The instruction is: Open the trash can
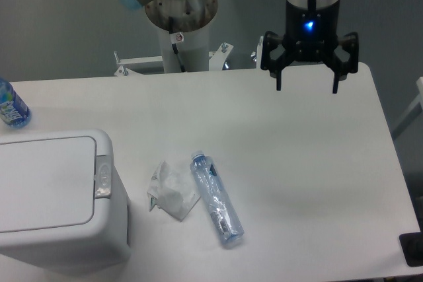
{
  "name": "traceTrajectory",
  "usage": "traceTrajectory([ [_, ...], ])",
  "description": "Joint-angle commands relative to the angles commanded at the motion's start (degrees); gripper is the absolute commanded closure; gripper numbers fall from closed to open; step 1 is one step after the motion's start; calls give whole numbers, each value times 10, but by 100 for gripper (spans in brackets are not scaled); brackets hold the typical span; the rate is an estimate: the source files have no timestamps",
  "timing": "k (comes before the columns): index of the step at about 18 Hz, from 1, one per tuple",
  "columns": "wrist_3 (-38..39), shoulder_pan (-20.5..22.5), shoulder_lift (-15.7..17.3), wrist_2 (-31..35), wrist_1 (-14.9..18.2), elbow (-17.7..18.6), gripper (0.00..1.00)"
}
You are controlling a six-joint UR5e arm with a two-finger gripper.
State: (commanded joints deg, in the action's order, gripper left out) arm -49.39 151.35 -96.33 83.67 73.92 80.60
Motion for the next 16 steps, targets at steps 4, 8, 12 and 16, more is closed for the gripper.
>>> traceTrajectory([
  [4,1,-1,0,-1,1,-3,0],
  [8,3,-1,-3,-42,0,-5,0],
  [12,70,0,-8,-61,-3,-7,0],
  [16,192,-25,-23,-60,-41,-17,0],
])
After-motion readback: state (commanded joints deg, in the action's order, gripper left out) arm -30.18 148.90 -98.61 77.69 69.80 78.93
